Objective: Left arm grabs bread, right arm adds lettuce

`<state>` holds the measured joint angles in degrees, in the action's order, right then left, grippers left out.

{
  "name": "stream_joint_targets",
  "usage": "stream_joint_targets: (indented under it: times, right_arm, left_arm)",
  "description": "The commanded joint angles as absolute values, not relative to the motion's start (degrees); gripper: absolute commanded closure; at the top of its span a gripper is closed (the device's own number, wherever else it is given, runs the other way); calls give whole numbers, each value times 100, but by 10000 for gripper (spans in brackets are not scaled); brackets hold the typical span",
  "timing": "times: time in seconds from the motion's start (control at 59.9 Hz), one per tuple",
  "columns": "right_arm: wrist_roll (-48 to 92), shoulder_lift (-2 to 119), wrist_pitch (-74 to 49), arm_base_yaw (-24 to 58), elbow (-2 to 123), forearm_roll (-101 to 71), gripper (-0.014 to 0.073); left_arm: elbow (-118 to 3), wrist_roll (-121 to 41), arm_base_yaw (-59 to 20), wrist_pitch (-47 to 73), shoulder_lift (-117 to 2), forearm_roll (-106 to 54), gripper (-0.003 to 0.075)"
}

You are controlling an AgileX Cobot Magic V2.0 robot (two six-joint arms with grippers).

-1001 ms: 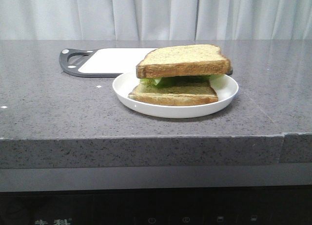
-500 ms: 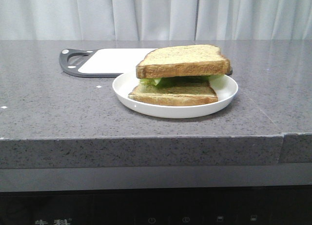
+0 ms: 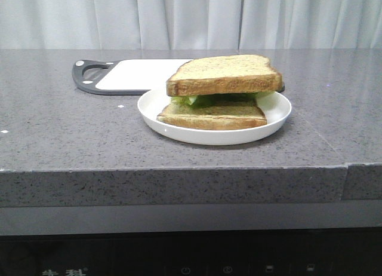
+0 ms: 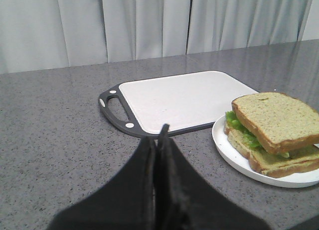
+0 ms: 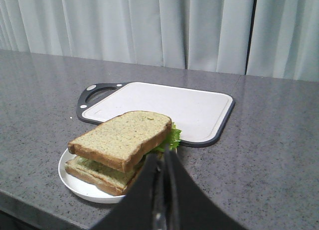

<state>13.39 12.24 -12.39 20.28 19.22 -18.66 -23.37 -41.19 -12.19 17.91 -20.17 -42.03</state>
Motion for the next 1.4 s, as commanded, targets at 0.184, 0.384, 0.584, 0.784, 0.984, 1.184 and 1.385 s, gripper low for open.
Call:
stream_joint_targets:
  times: [0.184,0.384,0.584,0.784,0.984,1.184,1.385]
  right_arm:
    - [1389,1262,-795,1995,2079,-1861,655]
    - [1389,1262,-795,1995,2079,-1861,655]
    - [1389,1262,-789,1995,2079,-1861,655]
    - [1389,1262,-789,1995,2079,-1861,655]
    - [1389,1267,-783,1995,2079,-1861,655]
    - [1389,1261,-778,1995,2079,-1861,655]
    - [1389,1261,-778,1995,2079,-1861,655]
  left_arm:
    - [-2473,-3539,-1207,1327,-2028,-3838,741]
    - [-2410,-359,-1207,1184,-1663,-802,741]
    - [-1925,-941,-994,1094,-1211,-847,741]
    - [-1037,-941,-386,687,-479,-792,741]
    - [-280,-930,-78,453,123,-793,741]
    - [62,-509,-11,260,138,-793,741]
    - [62,-431,-11,245,138,-780,741]
